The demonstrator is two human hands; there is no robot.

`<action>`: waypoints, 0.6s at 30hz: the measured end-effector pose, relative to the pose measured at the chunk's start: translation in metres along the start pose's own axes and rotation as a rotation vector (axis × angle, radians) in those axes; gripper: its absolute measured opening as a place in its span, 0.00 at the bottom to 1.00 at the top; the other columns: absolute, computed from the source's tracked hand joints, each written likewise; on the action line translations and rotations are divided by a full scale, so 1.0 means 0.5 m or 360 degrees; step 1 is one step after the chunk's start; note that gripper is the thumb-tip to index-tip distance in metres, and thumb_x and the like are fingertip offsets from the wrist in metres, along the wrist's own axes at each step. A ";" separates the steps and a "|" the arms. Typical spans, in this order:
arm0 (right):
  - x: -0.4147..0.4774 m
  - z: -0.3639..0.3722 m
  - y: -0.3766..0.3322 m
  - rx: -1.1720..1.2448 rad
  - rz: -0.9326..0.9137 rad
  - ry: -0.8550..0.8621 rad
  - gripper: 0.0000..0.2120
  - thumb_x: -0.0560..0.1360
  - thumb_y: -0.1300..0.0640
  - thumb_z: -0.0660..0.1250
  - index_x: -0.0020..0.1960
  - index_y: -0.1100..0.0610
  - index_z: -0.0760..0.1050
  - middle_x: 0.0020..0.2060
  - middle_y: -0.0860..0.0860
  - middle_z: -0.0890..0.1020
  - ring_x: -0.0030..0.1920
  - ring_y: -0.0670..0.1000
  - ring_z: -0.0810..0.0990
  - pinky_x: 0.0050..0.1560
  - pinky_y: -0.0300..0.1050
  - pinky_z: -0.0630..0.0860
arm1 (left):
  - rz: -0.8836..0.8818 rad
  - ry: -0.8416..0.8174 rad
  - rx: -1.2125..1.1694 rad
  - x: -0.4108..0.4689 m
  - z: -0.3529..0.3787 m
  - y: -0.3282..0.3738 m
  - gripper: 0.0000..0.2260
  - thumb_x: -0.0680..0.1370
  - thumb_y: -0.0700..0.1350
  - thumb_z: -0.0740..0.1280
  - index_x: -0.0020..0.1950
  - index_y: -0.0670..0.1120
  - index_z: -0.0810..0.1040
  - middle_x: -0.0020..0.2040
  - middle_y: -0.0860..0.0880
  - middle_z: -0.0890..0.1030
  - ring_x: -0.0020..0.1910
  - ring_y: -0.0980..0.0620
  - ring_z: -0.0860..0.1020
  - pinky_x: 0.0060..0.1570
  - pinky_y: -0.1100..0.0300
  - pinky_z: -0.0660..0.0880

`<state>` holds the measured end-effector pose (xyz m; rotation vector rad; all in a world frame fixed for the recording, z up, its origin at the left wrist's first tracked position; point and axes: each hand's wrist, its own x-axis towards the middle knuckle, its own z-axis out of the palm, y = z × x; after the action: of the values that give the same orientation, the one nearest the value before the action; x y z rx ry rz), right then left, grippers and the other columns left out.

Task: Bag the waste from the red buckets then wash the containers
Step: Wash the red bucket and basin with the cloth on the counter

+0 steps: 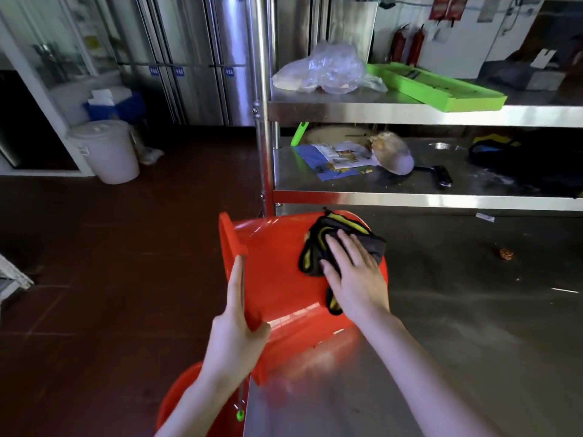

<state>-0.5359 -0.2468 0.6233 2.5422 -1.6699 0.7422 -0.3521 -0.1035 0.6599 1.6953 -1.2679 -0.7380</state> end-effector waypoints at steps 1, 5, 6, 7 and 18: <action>0.003 -0.001 0.011 0.0009 0.0023 -0.0034 0.25 0.81 0.42 0.52 0.75 0.48 0.63 0.76 0.48 0.62 0.76 0.52 0.59 0.72 0.52 0.63 | 0.0014 0.0007 -0.0021 0.002 0.006 0.004 0.51 0.70 0.31 0.67 0.72 0.75 0.43 0.40 0.56 0.83 0.30 0.50 0.82 0.34 0.52 0.81; 0.035 -0.037 -0.016 0.0038 0.0099 0.0134 0.19 0.82 0.46 0.55 0.70 0.48 0.72 0.68 0.47 0.75 0.70 0.53 0.71 0.67 0.52 0.69 | -0.0011 -0.0063 -0.0345 0.071 -0.026 0.023 0.48 0.68 0.30 0.68 0.75 0.70 0.52 0.47 0.59 0.84 0.42 0.49 0.84 0.43 0.50 0.82; 0.037 -0.048 -0.035 0.0014 0.0022 0.0159 0.19 0.81 0.46 0.55 0.68 0.47 0.73 0.65 0.46 0.77 0.67 0.52 0.74 0.64 0.51 0.71 | -0.0078 -0.0084 -0.0442 0.090 -0.038 0.031 0.47 0.67 0.31 0.67 0.75 0.68 0.55 0.45 0.56 0.85 0.39 0.48 0.83 0.40 0.51 0.81; 0.032 -0.054 -0.058 0.0005 -0.0098 0.0168 0.19 0.80 0.45 0.55 0.68 0.46 0.74 0.64 0.45 0.78 0.66 0.52 0.75 0.63 0.50 0.72 | -0.0133 -0.0088 -0.0484 0.109 -0.047 0.039 0.45 0.66 0.32 0.67 0.75 0.66 0.59 0.42 0.53 0.84 0.36 0.49 0.81 0.36 0.55 0.79; -0.016 -0.045 -0.057 0.0027 -0.0182 0.0177 0.24 0.76 0.44 0.61 0.69 0.51 0.73 0.67 0.51 0.76 0.66 0.53 0.75 0.64 0.50 0.72 | -0.0361 -0.0187 -0.0374 0.154 -0.088 0.046 0.37 0.72 0.34 0.63 0.73 0.66 0.64 0.43 0.40 0.84 0.37 0.42 0.79 0.42 0.45 0.79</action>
<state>-0.5223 -0.2219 0.6470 2.5308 -1.4779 0.8744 -0.3017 -0.1662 0.7031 1.6359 -1.0302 -1.0913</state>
